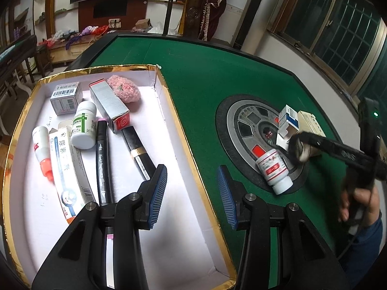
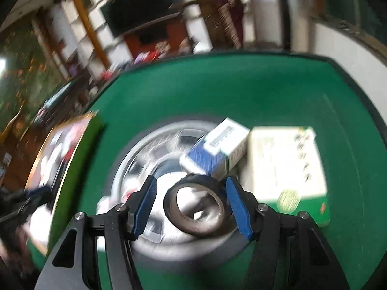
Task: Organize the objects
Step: 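Grasp the black tape roll on the table with the right tool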
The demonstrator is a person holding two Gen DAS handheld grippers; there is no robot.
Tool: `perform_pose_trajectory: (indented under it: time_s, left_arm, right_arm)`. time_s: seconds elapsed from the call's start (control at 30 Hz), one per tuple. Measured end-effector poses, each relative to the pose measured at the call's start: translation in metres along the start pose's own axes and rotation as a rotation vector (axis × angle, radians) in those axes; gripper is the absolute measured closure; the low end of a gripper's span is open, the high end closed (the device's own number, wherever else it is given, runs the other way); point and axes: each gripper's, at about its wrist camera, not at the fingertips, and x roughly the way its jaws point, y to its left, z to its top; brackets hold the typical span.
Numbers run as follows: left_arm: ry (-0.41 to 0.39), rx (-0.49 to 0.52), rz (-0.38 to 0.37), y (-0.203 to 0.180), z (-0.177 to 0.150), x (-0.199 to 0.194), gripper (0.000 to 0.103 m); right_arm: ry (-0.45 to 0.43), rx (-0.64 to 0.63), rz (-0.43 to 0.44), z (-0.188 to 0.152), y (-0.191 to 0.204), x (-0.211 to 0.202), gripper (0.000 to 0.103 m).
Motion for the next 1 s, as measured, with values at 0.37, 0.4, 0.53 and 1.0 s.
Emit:
perform_pose_trajectory:
  time_s: [0.37,0.4,0.53,1.0]
  left_arm:
    - [0.005,0.006,-0.001,-0.001,-0.001,-0.001,0.061]
    - [0.005,0.006,-0.002,-0.002,-0.001,-0.001,0.061]
    - [0.008,0.007,-0.004,-0.002,-0.001,0.000,0.061]
    - [0.007,0.022,-0.010,-0.008,-0.003,-0.001,0.061]
  right_arm:
    - [0.021,-0.107,-0.079,-0.013,0.018,0.005,0.042]
    - [0.029,-0.119,-0.092,-0.015,0.019,0.008,0.042]
    - [0.053,-0.175,-0.101,-0.020,0.023,0.011,0.038]
    - [0.036,-0.252,-0.185,-0.021,0.028,0.008,0.036]
